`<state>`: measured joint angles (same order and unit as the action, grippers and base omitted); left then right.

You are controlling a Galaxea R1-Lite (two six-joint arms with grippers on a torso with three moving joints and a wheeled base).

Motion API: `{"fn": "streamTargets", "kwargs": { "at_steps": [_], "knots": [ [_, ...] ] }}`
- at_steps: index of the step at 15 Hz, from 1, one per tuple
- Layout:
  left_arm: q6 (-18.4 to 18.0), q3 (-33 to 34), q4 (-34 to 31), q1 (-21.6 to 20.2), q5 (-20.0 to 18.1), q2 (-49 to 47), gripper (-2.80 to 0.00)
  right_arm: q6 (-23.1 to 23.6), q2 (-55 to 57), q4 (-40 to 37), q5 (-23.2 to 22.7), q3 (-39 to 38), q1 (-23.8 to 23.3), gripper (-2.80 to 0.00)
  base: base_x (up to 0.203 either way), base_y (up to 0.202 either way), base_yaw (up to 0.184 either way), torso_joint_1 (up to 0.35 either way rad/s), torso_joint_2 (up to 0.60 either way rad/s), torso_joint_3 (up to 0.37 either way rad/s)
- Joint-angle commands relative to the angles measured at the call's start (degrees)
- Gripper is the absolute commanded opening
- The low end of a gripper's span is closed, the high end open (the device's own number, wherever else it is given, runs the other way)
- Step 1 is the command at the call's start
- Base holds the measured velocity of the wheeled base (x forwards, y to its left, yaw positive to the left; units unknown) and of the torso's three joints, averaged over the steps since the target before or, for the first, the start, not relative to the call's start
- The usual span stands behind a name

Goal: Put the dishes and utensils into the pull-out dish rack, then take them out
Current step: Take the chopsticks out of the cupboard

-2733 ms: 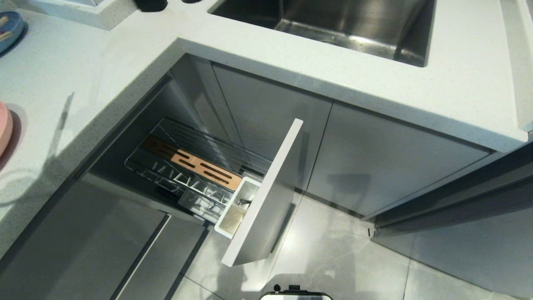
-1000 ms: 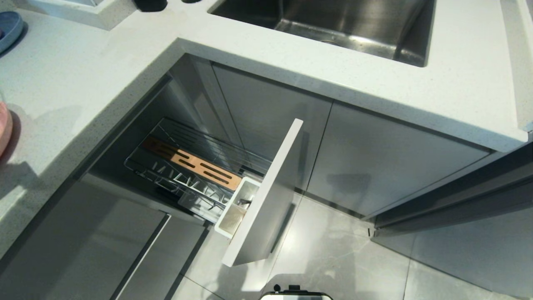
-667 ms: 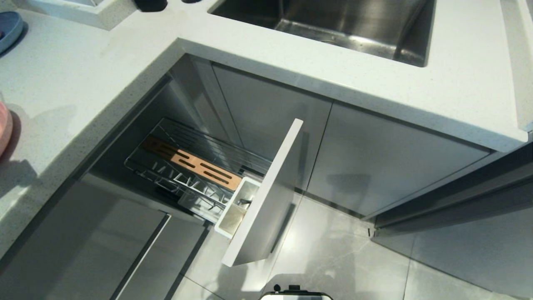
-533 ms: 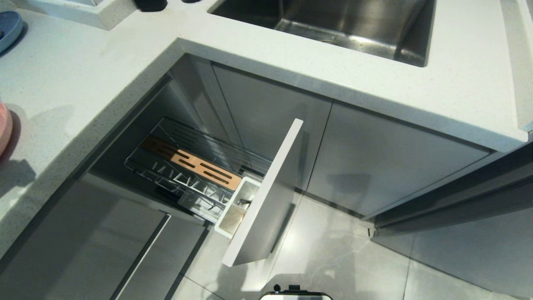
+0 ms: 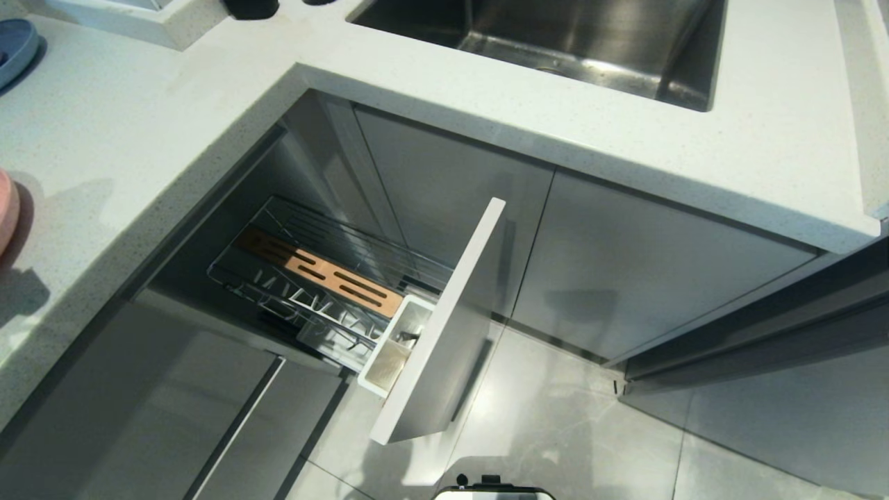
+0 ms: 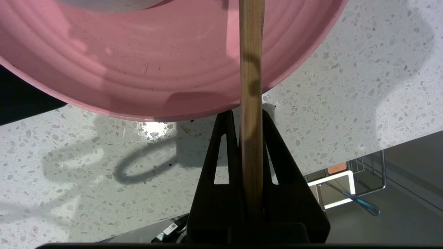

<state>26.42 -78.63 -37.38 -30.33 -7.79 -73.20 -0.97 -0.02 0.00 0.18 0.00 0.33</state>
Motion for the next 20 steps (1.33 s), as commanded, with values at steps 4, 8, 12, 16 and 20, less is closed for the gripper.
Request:
{"fn": "streamTargets", "kwargs": {
  "at_steps": [4, 8, 12, 16, 20],
  "knots": [
    [0.2, 0.6, -0.2, -0.6, -1.0, -0.4, -2.80, 0.0, 0.0, 0.0, 0.0, -0.1, 0.0, -2.80, 0.000, 0.000, 0.000, 0.000, 0.00, 0.000],
    [0.1, 0.8, -0.2, -0.9, -1.1, -0.4, -2.80, 0.0, 0.0, 0.0, 0.0, -0.1, 0.0, -2.80, 0.000, 0.000, 0.000, 0.000, 0.00, 0.000],
    [0.1, 1.0, -0.2, -1.1, -1.2, -0.3, -2.80, 0.0, 0.0, 0.0, 0.0, -0.1, 0.0, -2.80, 0.000, 0.000, 0.000, 0.000, 0.00, 0.000],
    [0.2, 0.9, -0.2, -1.4, -1.2, -0.2, -2.80, 0.0, 0.0, 0.0, 0.0, -0.1, 0.0, -2.80, 0.000, 0.000, 0.000, 0.000, 0.00, 0.000],
    [0.2, 1.0, -0.1, -1.5, -1.2, 0.0, 0.00, 0.0, 0.0, 0.0, 0.0, -0.1, 0.0, -2.80, 0.000, 0.000, 0.000, 0.000, 0.00, 0.000]
  ]
}}
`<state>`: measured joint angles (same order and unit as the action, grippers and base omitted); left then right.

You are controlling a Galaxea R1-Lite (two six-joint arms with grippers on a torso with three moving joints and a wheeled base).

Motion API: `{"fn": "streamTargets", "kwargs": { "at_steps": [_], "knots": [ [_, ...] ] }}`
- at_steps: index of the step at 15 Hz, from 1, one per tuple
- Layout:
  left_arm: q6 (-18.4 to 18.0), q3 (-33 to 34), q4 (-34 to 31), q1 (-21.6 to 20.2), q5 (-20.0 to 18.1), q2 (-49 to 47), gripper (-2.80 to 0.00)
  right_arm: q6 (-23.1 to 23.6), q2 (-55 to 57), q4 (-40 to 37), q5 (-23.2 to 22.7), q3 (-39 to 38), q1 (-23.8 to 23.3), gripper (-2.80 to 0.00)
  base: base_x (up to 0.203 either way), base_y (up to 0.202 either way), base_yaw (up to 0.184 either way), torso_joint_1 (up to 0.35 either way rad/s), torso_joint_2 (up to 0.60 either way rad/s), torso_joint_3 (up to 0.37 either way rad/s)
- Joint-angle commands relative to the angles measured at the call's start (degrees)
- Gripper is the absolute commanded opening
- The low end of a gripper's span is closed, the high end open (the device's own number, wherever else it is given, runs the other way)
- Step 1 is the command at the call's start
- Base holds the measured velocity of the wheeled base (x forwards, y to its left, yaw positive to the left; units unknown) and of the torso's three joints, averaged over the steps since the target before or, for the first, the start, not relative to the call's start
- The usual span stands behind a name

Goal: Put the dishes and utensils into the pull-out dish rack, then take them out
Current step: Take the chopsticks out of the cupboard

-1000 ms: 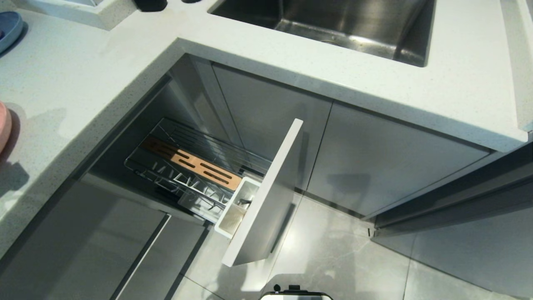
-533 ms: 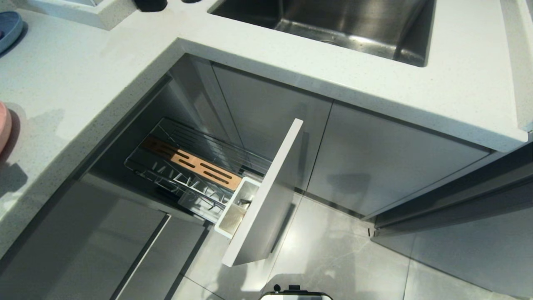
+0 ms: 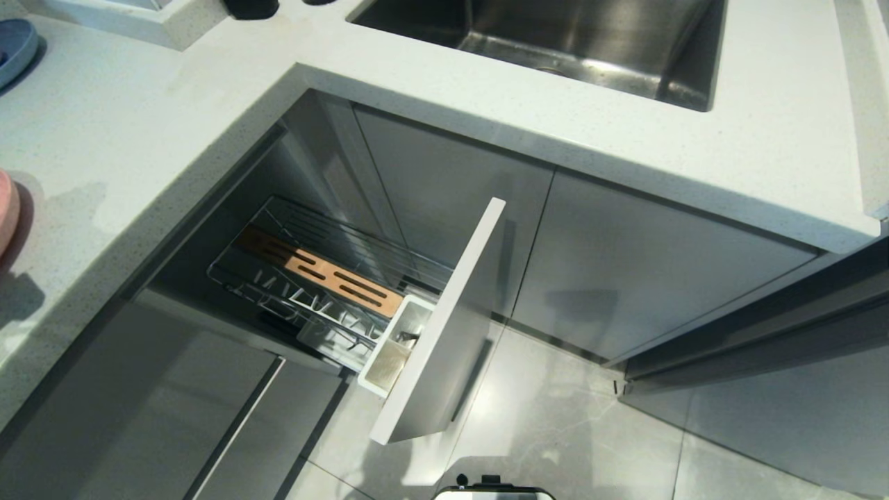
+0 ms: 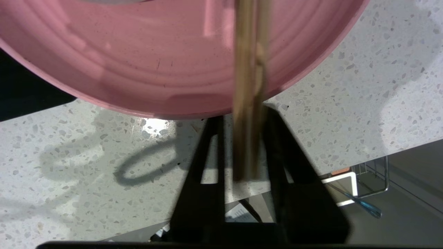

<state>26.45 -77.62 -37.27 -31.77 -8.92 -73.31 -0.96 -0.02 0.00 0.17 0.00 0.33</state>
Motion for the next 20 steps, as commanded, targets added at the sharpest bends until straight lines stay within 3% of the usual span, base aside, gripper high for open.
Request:
{"fn": "streamTargets", "kwargs": {
  "at_steps": [1, 18, 19, 20],
  "knots": [
    [0.2, 0.0, -0.2, 0.0, -0.1, 0.1, 0.00, 0.0, 0.0, 0.0, 0.0, -0.1, 0.0, -2.80, 0.000, 0.000, 0.000, 0.000, 0.00, 0.000],
    [0.1, -3.1, 0.6, 0.5, 0.1, 7.4, 0.00, 0.0, 0.0, 0.0, 0.0, -0.1, 0.0, -2.80, 0.000, 0.000, 0.000, 0.000, 0.00, 0.000],
    [0.0, -3.5, 1.7, 0.7, 0.3, 8.2, -2.80, 0.0, 0.0, 0.0, 0.0, -0.1, 0.0, -2.80, 0.000, 0.000, 0.000, 0.000, 0.00, 0.000],
    [0.0, -3.6, 3.4, 0.9, 0.8, 9.1, -2.80, 0.0, 0.0, 0.0, 0.0, -0.1, 0.0, -2.80, 0.000, 0.000, 0.000, 0.000, 0.00, 0.000]
  ]
}}
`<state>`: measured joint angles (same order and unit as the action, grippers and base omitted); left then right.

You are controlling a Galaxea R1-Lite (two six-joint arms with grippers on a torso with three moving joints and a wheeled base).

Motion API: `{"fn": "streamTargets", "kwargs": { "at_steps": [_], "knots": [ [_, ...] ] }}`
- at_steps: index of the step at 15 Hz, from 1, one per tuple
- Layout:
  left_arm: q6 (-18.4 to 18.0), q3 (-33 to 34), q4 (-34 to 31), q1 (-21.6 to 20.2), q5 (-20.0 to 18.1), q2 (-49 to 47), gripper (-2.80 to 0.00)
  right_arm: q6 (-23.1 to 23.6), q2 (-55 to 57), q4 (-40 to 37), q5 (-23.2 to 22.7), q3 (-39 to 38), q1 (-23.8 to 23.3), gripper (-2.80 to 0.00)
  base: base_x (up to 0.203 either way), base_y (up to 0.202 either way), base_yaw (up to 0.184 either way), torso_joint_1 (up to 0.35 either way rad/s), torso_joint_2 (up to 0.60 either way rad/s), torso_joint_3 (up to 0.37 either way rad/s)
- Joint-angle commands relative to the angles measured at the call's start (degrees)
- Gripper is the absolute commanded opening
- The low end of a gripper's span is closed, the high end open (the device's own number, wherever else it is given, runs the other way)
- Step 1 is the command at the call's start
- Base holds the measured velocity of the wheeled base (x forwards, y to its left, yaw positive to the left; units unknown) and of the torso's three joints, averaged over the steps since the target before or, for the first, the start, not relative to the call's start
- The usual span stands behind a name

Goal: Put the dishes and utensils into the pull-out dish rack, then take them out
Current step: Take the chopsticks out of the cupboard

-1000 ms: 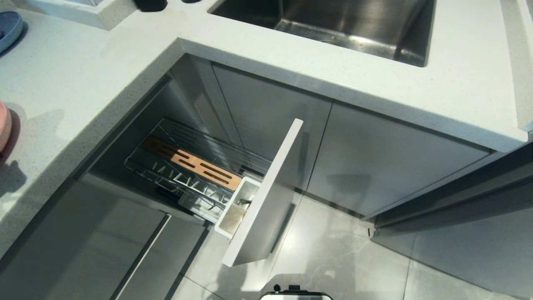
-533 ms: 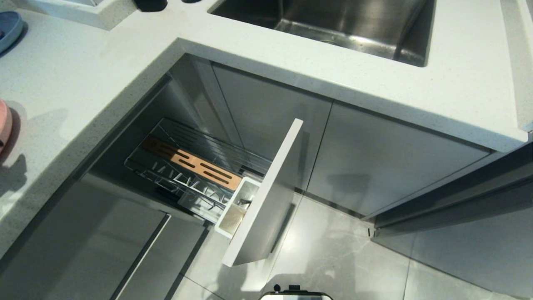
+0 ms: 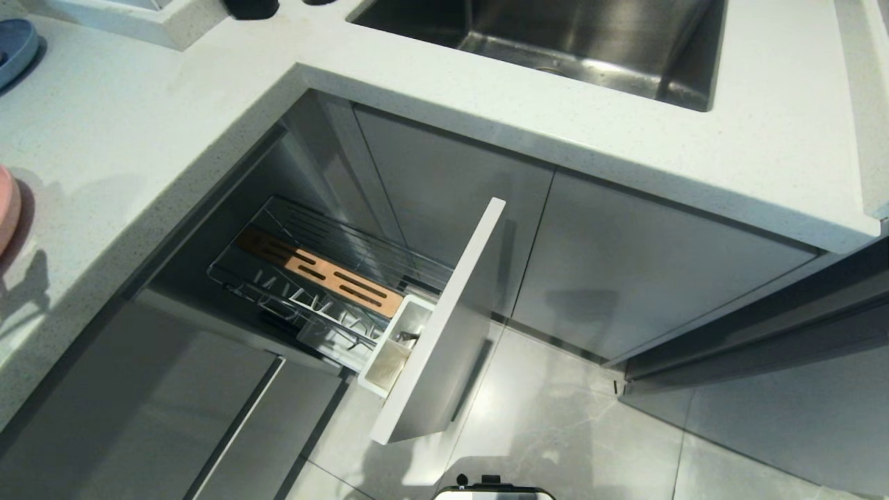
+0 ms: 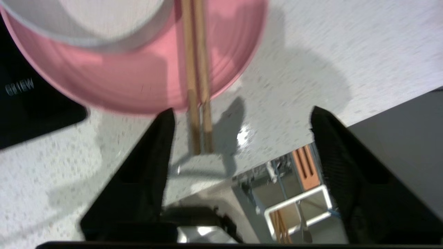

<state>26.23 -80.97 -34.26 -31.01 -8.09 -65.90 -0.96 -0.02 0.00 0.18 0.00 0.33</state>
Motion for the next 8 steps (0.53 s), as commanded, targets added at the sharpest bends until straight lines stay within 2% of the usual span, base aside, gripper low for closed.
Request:
{"fn": "streamTargets", "kwargs": {
  "at_steps": [1, 2, 4, 8],
  "knots": [
    [-0.6, -0.4, 2.5, 1.0, 1.3, 2.6, -2.80, 0.0, 0.0, 0.0, 0.0, -0.1, 0.0, -2.80, 0.000, 0.000, 0.000, 0.000, 0.00, 0.000],
    [-2.0, -0.9, 4.3, 2.3, 2.6, 3.3, -2.80, 0.0, 0.0, 0.0, 0.0, -0.1, 0.0, -2.80, 0.000, 0.000, 0.000, 0.000, 0.00, 0.000],
    [-2.7, -3.3, 8.0, 6.7, 5.1, 3.9, -2.80, 0.0, 0.0, 0.0, 0.0, -0.1, 0.0, -2.80, 0.000, 0.000, 0.000, 0.000, 0.00, 0.000],
    [-2.7, -7.3, 20.5, 19.1, 6.9, 4.0, -2.80, 0.0, 0.0, 0.0, 0.0, -0.1, 0.0, -2.80, 0.000, 0.000, 0.000, 0.000, 0.00, 0.000]
  ]
}}
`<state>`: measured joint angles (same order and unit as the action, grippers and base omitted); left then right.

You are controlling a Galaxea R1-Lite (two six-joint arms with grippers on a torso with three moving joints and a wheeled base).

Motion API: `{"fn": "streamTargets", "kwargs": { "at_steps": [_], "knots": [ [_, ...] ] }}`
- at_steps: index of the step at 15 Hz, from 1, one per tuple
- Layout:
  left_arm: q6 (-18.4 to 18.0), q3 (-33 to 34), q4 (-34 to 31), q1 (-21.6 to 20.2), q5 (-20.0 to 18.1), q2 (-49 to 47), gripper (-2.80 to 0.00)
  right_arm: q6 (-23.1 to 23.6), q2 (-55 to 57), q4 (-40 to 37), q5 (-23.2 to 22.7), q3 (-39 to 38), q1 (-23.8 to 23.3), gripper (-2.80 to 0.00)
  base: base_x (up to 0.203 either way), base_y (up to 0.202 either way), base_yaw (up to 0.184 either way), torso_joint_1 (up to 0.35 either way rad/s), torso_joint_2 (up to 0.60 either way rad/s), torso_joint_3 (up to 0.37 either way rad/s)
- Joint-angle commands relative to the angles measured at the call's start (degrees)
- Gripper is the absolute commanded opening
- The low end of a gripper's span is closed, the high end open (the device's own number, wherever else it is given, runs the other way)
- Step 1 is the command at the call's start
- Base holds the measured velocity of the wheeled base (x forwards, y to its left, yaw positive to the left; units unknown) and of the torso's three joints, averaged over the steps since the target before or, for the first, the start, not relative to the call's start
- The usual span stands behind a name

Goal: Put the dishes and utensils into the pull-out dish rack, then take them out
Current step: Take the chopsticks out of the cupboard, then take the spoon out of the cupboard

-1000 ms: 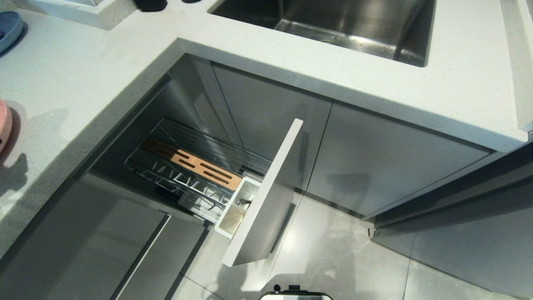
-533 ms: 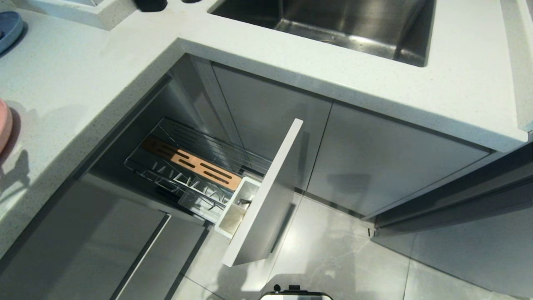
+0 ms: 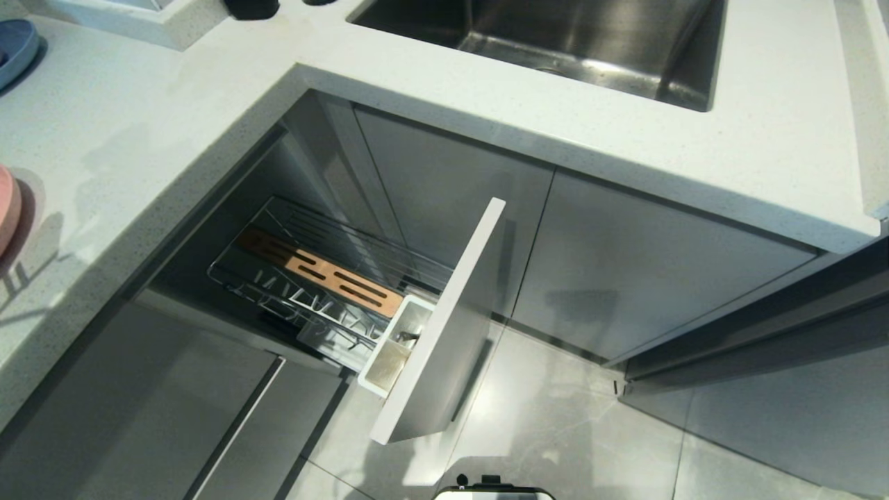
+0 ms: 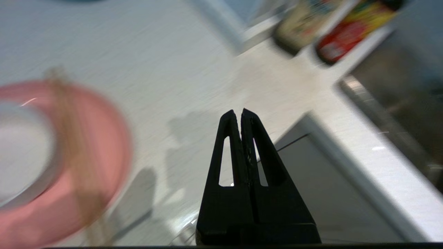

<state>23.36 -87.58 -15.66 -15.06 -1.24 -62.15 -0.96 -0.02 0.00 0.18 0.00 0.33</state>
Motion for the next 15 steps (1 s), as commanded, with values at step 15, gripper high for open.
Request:
{"fn": "streamTargets", "kwargs": {
  "at_steps": [15],
  "knots": [
    [14.7, 0.0, -5.4, 48.4, 16.3, -18.9, -2.80, 0.0, 0.0, 0.0, 0.0, -0.1, 0.0, -2.80, 0.000, 0.000, 0.000, 0.000, 0.00, 0.000]
  ]
}}
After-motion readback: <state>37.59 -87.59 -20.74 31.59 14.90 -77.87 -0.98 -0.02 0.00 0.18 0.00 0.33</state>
